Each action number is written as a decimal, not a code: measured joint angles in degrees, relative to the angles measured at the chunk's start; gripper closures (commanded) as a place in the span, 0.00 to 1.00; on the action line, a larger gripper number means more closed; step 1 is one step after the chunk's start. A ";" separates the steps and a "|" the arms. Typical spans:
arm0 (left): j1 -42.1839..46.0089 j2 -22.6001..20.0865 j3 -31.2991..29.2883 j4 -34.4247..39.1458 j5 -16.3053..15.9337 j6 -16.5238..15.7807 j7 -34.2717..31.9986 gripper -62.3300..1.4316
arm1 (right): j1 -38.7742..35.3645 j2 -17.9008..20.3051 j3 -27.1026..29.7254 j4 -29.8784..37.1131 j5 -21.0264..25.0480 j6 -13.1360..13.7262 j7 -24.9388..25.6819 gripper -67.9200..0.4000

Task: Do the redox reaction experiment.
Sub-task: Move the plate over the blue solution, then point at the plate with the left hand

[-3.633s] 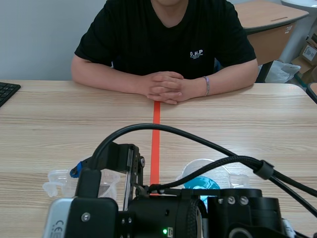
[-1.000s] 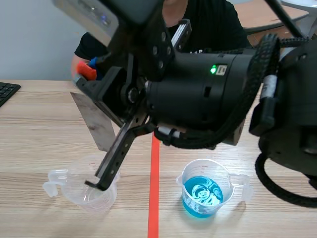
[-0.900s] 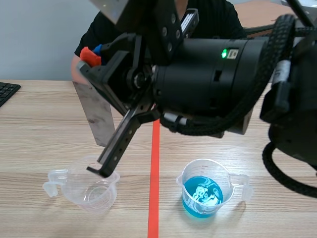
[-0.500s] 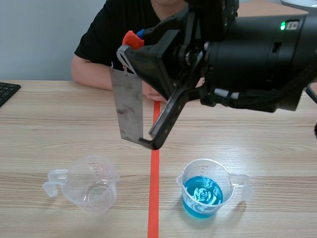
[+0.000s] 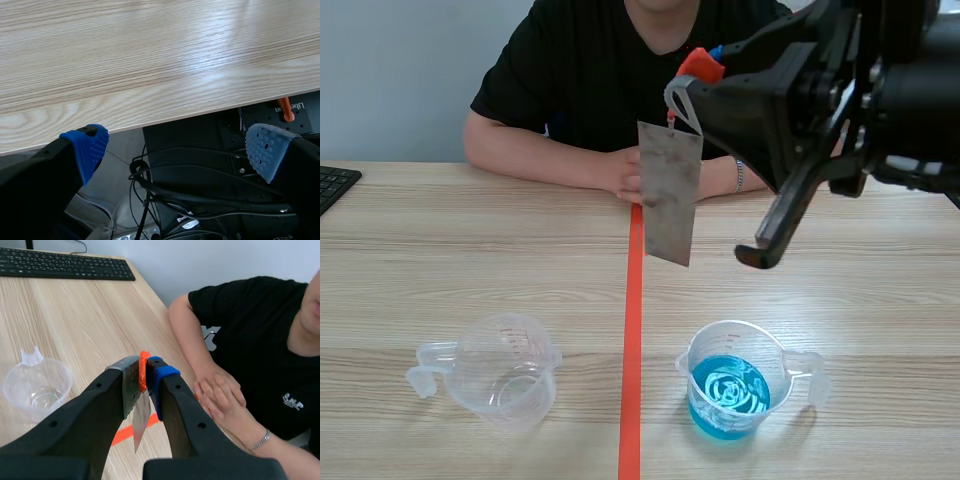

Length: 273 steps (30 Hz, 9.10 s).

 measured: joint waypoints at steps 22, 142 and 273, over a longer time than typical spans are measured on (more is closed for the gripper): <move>0.00 0.00 0.00 0.00 0.00 0.00 -0.02 0.05 | -23.34 0.00 24.04 3.76 -0.42 17.38 12.41 0.97; -63.25 -31.54 52.30 7.39 -2.78 -3.26 3.69 0.91 | -34.05 0.00 34.62 4.28 -4.98 18.86 20.98 0.97; -62.49 -29.66 50.99 -8.02 4.48 -2.16 1.03 0.91 | -34.05 0.00 34.62 4.28 -5.42 18.86 22.25 0.97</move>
